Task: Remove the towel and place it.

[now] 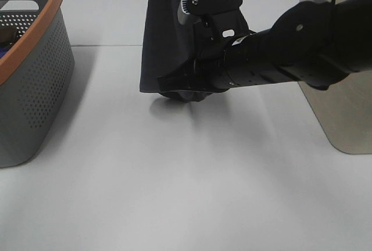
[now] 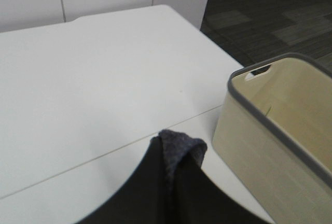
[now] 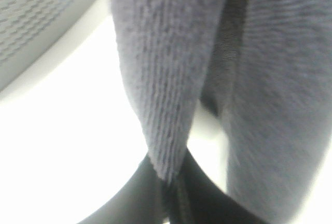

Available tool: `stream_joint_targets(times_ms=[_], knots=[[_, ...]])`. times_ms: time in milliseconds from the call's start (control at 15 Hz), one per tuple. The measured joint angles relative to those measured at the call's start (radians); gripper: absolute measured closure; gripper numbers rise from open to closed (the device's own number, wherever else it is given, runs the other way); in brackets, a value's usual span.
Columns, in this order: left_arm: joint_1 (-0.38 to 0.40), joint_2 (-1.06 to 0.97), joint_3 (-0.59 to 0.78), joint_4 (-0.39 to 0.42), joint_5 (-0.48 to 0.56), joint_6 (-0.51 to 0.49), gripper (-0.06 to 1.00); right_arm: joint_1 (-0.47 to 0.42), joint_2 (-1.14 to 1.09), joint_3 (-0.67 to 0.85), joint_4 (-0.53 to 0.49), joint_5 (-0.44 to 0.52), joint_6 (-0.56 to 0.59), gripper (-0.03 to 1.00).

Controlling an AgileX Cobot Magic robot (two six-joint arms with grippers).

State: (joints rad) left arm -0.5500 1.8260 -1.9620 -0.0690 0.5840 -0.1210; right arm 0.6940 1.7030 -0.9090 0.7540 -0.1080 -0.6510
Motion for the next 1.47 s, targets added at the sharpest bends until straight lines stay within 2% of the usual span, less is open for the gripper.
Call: stream_joint_targets(times_ms=[200,333,467,600,733,867,1000,1067,1200,1333,1467], knots=[[0.059,0.0,0.0,0.006,0.142,-0.001,0.94,0.0,-0.106,0.0,-0.002,0.237,-0.005,0.97],[0.076,0.0,0.0,0.008,0.208,-0.001,0.94,0.0,-0.172,0.0,-0.002,0.357,0.002,0.97],[0.079,0.0,0.0,0.02,0.267,-0.001,0.94,0.0,-0.217,-0.017,-0.046,0.474,0.07,0.97],[0.079,0.0,0.0,0.045,0.327,-0.001,0.94,0.0,-0.225,-0.078,-0.175,0.627,0.211,0.97],[0.079,0.0,0.0,0.084,0.388,-0.001,0.94,0.0,-0.225,-0.152,-0.387,0.795,0.419,0.97],[0.08,0.0,0.0,0.128,0.448,-0.001,0.94,0.0,-0.225,-0.224,-0.632,0.902,0.636,0.97],[0.08,0.0,0.0,0.146,0.503,-0.001,0.94,-0.001,-0.225,-0.295,-0.872,0.99,0.802,0.97],[0.08,0.003,0.0,0.155,0.517,-0.001,0.94,-0.014,-0.22,-0.333,-0.933,1.026,0.846,0.97],[0.08,0.028,0.0,0.167,0.552,-0.001,0.94,-0.088,-0.2,-0.412,-0.954,1.056,0.865,0.97],[0.08,0.071,0.0,0.195,0.554,-0.001,0.94,-0.172,-0.169,-0.488,-0.952,1.044,0.853,0.97],[0.08,0.106,0.0,0.232,0.504,-0.001,0.94,-0.227,-0.134,-0.569,-0.946,1.01,0.832,0.97]])
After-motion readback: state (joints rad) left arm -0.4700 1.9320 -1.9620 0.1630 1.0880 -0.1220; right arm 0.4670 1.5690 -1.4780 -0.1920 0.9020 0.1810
